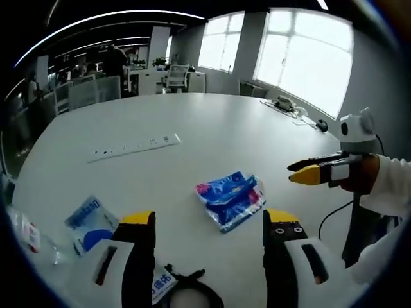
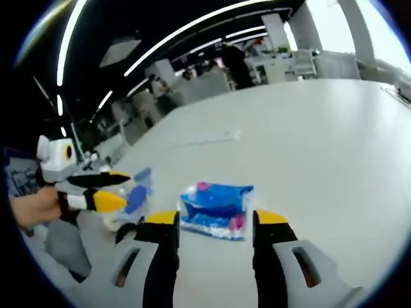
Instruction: Arrange the tabletop items into an orderly group along one side of the table until the central work area is clear of visible clutter.
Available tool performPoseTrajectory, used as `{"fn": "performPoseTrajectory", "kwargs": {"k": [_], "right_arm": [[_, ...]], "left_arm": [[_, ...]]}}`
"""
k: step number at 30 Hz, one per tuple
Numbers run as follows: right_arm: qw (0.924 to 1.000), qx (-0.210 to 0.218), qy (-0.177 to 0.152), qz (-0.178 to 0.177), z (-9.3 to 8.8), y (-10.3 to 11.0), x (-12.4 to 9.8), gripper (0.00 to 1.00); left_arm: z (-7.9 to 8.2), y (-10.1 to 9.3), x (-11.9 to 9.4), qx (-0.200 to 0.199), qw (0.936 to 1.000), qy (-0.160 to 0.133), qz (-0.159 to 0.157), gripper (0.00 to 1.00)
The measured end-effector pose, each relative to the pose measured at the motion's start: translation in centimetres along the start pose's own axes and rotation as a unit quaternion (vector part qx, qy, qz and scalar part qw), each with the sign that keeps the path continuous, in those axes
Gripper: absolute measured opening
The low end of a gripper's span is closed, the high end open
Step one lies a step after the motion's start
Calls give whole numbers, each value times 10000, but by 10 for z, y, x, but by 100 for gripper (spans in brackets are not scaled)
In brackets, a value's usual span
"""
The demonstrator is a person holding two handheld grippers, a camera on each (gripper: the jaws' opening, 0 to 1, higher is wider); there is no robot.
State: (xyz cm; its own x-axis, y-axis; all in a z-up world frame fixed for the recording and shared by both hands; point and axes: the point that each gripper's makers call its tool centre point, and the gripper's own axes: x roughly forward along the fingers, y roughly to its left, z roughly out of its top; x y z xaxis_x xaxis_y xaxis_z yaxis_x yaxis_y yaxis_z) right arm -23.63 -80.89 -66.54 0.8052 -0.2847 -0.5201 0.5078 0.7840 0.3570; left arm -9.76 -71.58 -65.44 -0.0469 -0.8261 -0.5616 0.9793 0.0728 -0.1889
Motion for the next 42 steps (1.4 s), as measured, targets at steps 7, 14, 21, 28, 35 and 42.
{"fn": "performPoseTrajectory", "kwargs": {"k": [7, 14, 21, 28, 35, 42], "right_arm": [[10000, -19, -26, 35, -6, 11, -7, 42], [10000, -10, 0, 44, -10, 16, -9, 41], [9999, -65, 47, 91, -9, 21, -7, 40], [9998, -79, 96, 131, -9, 22, -4, 39], [9997, -39, 165, 198, -19, 24, -7, 37], [9991, 108, 334, 225, -42, 25, -19, 34]], "left_arm": [[-13, 2, -24, 20, 10000, -62, 19, 67], [-38, 4, -39, -28, 9999, 83, 52, 67], [-48, 7, -44, -153, 9997, 126, 110, 66], [-47, 4, -41, -151, 9998, 128, 69, 65], [-89, -13, -35, -254, 9979, 589, -54, 61], [-136, -14, -34, 74, 9932, 1157, -118, 53]]}}
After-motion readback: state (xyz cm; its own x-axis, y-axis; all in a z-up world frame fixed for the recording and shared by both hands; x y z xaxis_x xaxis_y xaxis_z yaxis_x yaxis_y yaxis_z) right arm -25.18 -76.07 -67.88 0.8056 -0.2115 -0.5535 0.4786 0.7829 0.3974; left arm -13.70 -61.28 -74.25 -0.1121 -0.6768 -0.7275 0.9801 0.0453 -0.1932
